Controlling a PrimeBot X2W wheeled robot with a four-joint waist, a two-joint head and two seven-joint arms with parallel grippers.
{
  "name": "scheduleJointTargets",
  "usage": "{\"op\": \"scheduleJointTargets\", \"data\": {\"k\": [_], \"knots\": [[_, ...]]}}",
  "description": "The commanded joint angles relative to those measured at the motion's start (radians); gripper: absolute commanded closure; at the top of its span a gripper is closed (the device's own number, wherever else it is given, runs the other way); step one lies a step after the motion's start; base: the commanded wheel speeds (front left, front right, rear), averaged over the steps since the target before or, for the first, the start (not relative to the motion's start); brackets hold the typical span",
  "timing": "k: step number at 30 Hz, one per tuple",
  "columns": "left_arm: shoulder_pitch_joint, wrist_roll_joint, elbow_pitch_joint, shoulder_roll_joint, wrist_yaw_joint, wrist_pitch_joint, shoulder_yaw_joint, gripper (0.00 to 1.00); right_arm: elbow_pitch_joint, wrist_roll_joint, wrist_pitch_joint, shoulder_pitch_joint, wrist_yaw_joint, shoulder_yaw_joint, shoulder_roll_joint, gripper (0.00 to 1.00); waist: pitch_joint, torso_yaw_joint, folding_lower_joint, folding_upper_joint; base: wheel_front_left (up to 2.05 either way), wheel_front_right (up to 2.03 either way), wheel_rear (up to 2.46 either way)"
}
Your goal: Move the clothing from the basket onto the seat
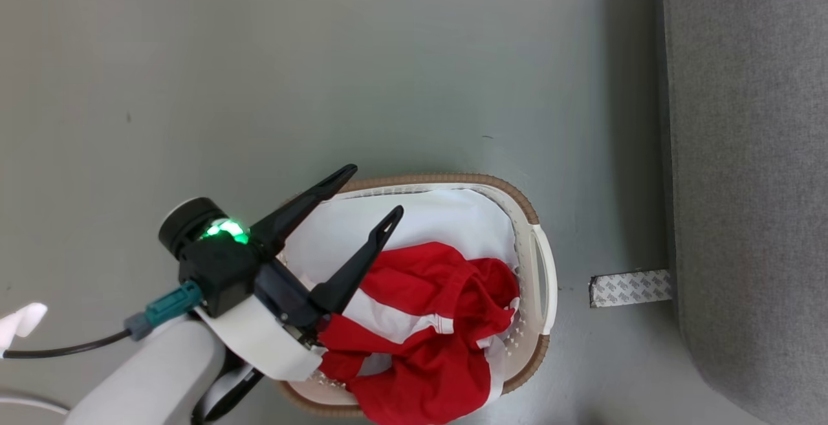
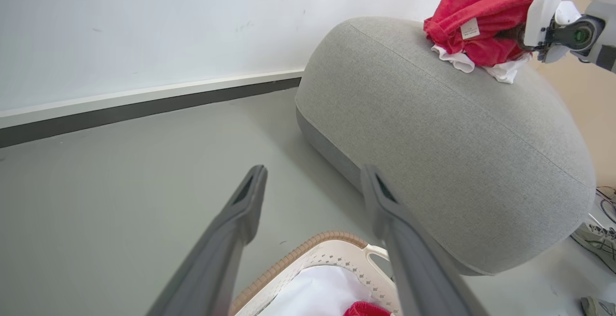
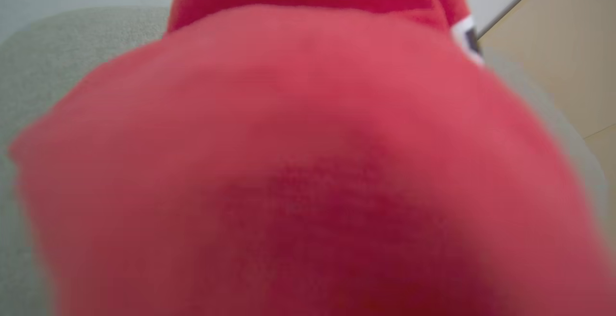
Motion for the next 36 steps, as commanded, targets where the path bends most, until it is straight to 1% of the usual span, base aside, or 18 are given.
{"op": "scheduleJointTargets", "data": {"k": [1, 4, 7, 11, 13, 18, 24, 27, 31, 34, 36], "knots": [[-0.011, -0.006, 0.007, 0.001, -0.002, -0.006, 0.007, 0.00, 0.000, -0.002, 0.012, 0.017, -0.002, -0.006, 0.009, 0.00, -0.005, -0.001, -0.0001, 0.0000, 0.00, 0.00, 0.00], [-0.008, -0.009, 0.015, 0.001, -0.002, -0.006, 0.012, 0.00, -0.021, -0.005, 0.026, 0.042, -0.002, 0.006, 0.034, 0.00, -0.021, -0.008, -0.0001, 0.0000, 0.00, 0.00, 0.00], [0.005, 0.001, 0.027, -0.001, 0.002, -0.006, 0.016, 0.00, -0.043, 0.002, 0.078, 0.066, -0.002, 0.023, 0.064, 0.00, -0.051, -0.019, -0.0001, 0.0000, 0.00, 0.00, 0.00], [0.026, -0.002, 0.047, -0.008, 0.006, -0.006, 0.022, 0.00, -0.082, -0.002, 0.140, 0.101, -0.002, 0.064, 0.081, 0.00, -0.113, -0.031, -0.0001, 0.0000, 0.00, 0.00, 0.00], [0.037, -0.009, 0.060, -0.020, 0.011, -0.006, 0.027, 0.00, -0.093, 0.016, 0.160, 0.126, -0.002, 0.090, 0.079, 0.00, -0.154, -0.035, -0.0001, 0.0000, 0.00, 0.00, 0.00], [0.071, -0.019, 0.099, -0.063, 0.025, -0.006, 0.045, 0.00, -0.114, 0.089, 0.174, 0.220, -0.002, 0.177, 0.043, 0.00, -0.271, -0.031, -0.0001, 0.0000, 0.00, 0.00, 0.00], [0.128, -0.035, 0.144, -0.117, 0.042, -0.006, 0.086, 0.00, -0.202, 0.169, 0.133, 0.321, -0.002, 0.305, -0.025, 0.00, -0.432, -0.012, -0.0001, 0.0000, 0.00, 0.00, 0.00], [0.150, -0.043, 0.164, -0.145, 0.053, -0.006, 0.113, 0.00, -0.247, 0.227, 0.114, 0.353, -0.002, 0.351, -0.045, 0.00, -0.501, 0.009, -0.0001, 0.0000, 0.00, 0.00, 0.00], [0.179, -0.047, 0.194, -0.175, 0.075, -0.006, 0.171, 0.00, -0.296, 0.301, 0.073, 0.389, -0.002, 0.401, -0.031, 0.00, -0.575, 0.040, -0.0001, 0.0000, 0.00, 0.00, 0.00], [0.201, -0.041, 0.211, -0.188, 0.091, -0.006, 0.219, 0.00, -0.324, 0.326, 0.014, 0.420, -0.002, 0.440, -0.016, 0.00, -0.617, 0.061, -0.0001, 0.0000, 0.00, 0.00, 0.00], [0.218, -0.029, 0.220, -0.191, 0.105, -0.006, 0.256, 0.00, -0.339, 0.322, -0.031, 0.434, -0.002, 0.467, -0.005, 0.00, -0.634, 0.072, -0.0001, 0.0000, 0.00, 0.00, 0.00]]}}
